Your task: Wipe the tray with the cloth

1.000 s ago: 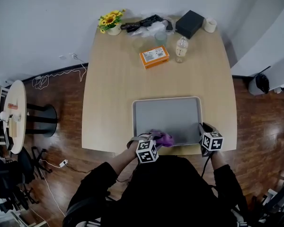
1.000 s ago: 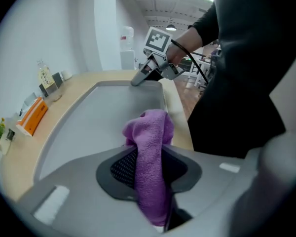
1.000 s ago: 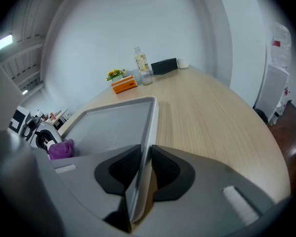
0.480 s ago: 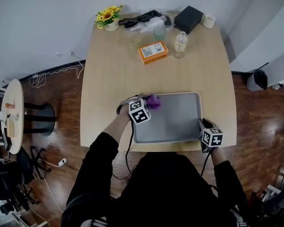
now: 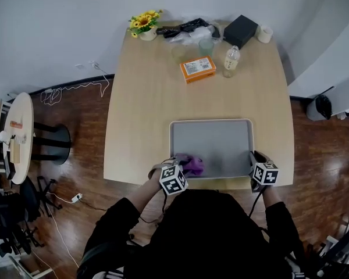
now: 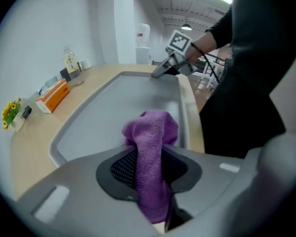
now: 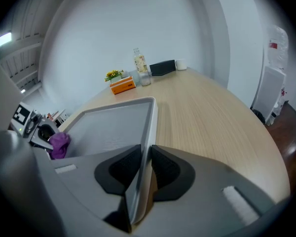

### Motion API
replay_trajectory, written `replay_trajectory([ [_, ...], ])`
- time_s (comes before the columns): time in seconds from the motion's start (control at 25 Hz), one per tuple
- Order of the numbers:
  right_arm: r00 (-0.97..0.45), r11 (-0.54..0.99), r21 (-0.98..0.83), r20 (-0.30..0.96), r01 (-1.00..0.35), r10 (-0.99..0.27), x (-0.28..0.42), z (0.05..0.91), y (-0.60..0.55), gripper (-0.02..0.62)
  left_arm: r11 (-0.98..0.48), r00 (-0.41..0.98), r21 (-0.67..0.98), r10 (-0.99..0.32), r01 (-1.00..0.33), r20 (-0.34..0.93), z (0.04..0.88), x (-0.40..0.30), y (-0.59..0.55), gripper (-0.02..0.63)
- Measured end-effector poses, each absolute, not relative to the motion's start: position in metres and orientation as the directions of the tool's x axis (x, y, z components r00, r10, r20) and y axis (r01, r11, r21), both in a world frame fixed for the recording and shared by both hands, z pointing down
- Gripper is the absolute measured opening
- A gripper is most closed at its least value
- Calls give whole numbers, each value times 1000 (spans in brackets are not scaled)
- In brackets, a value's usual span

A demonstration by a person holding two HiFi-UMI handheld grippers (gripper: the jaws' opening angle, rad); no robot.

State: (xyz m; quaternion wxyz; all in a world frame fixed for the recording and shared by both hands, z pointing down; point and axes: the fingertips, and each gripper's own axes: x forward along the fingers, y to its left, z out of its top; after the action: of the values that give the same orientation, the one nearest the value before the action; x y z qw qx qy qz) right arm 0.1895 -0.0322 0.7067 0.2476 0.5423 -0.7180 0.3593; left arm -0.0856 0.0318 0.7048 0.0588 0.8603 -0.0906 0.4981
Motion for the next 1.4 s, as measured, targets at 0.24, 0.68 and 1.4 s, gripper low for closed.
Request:
replay_trajectory([
  [0.24, -283, 146, -246, 750, -958, -598, 189, 706, -32, 71, -989, 507, 16, -60, -145, 860, 708, -88, 49, 89],
  [0.68, -285, 150, -245, 746, -958, -602, 185, 707, -34, 71, -958, 345, -200, -263, -208, 901, 710, -131, -141, 94],
  [1.4, -300, 162, -255, 741, -953, -601, 186, 708, -31, 70, -949, 463, -1, -156, -316, 873, 710, -93, 51, 91],
])
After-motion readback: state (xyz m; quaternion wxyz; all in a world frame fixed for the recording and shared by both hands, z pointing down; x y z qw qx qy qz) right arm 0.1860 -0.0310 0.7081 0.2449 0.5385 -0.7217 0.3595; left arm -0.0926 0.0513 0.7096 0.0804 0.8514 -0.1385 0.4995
